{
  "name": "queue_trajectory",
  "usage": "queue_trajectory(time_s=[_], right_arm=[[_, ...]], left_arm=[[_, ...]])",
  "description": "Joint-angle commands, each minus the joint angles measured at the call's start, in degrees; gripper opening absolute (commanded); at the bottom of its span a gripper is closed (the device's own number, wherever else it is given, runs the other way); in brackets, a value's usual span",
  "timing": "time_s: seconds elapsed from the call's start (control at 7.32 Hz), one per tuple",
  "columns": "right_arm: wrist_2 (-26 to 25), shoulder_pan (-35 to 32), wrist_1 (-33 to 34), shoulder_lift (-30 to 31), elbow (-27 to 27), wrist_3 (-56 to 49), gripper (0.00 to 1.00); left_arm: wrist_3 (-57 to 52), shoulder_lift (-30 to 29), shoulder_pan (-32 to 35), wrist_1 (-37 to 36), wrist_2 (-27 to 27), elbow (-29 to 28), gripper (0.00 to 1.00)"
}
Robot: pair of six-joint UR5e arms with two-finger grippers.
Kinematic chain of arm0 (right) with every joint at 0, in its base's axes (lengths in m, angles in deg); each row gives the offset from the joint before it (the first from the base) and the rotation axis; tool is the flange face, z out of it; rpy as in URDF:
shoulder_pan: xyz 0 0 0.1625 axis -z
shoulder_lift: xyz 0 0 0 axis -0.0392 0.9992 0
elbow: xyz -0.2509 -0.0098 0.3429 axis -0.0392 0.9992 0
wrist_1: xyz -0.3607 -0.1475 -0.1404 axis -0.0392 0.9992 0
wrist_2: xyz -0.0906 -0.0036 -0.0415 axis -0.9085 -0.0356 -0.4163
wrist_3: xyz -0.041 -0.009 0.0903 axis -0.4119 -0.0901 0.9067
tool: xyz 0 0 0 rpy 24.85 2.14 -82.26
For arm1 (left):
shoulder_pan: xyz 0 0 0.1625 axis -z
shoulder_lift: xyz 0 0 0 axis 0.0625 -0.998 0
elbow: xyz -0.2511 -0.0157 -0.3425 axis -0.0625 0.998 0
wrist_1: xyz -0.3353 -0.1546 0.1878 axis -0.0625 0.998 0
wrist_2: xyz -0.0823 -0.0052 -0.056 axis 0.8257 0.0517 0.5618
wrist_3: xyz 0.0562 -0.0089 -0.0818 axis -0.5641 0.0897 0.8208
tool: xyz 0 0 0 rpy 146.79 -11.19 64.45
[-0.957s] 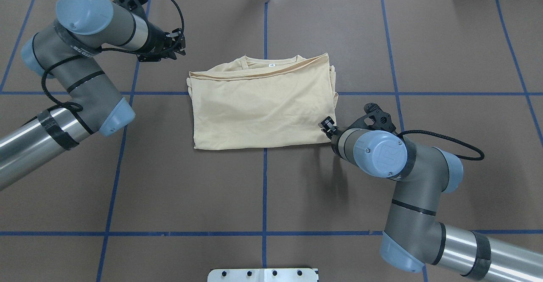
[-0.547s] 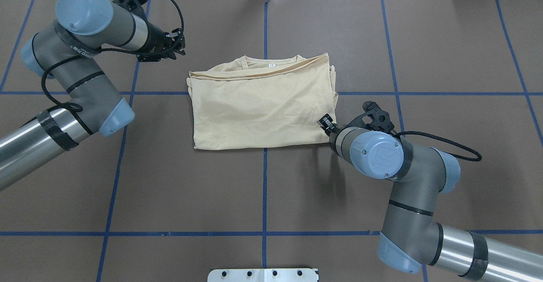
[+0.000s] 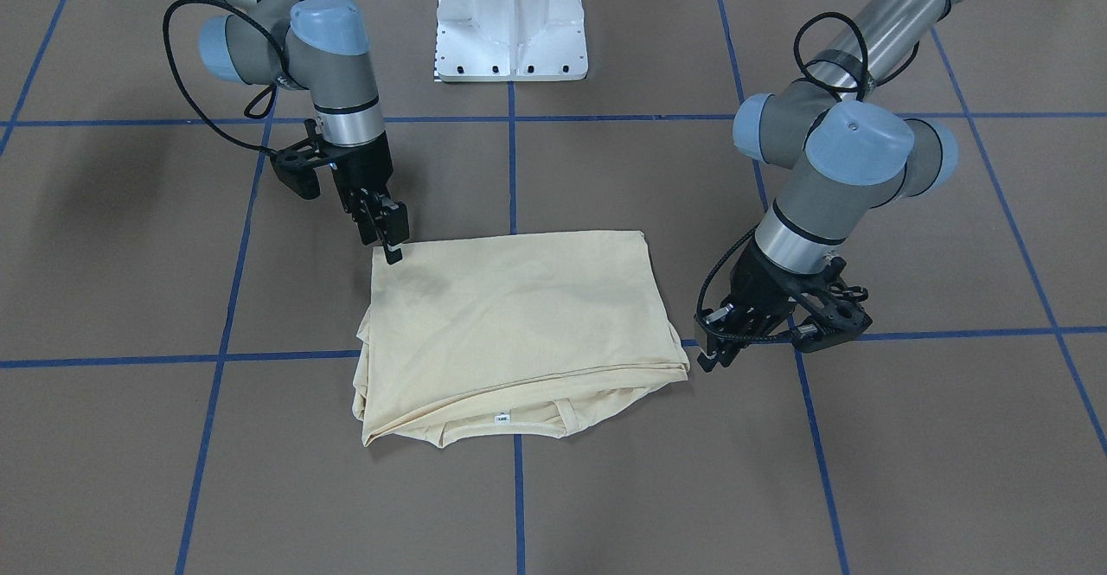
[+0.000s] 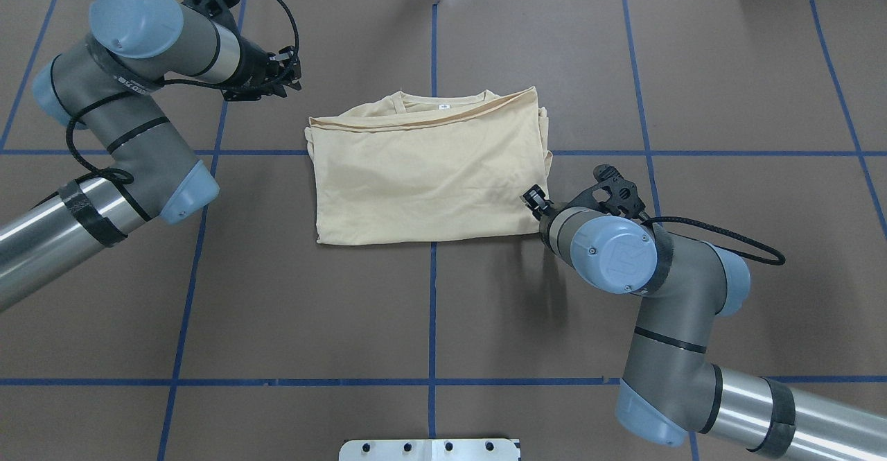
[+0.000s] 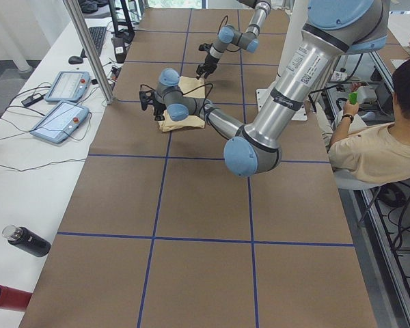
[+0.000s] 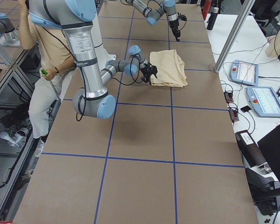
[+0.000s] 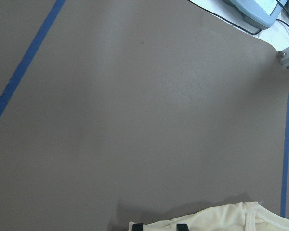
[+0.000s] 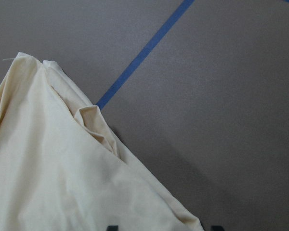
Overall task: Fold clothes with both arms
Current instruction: 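Grasp the bundle corner with the right gripper and drag it toward the robot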
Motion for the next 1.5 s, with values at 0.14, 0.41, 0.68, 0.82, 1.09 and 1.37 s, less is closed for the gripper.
queue_trajectory(time_s=[0.14,0.41,0.68,0.82,1.09,1.37], right_arm=[[0.1,0.1,0.1,0.2,0.4,-0.4,0.66],[0.1,0.1,0.4,-0.2,0.4,-0.3,0.41],[0.2,0.0,0.6,-0.1,0.3,-0.3,0.00],[0.3,0.0,0.6,-0.1,0.3,-0.4,0.00],[0.6,-0.3,1.9,0.6,-3.4,-0.4,0.00],[2.0,3.1,13.6,2.6,-14.9,-0.4,0.00]], left_arm=[[0.0,0.0,-0.1,0.0,0.0,0.0,0.35],[-0.1,0.0,-0.1,0.0,0.0,-0.1,0.35],[-0.1,0.1,-0.2,0.1,0.0,-0.1,0.35],[-0.1,0.1,-0.2,0.1,0.0,-0.1,0.35],[-0.1,0.1,-0.2,0.0,0.0,0.0,0.35],[0.1,0.1,-0.2,-0.2,0.2,1.7,0.35]])
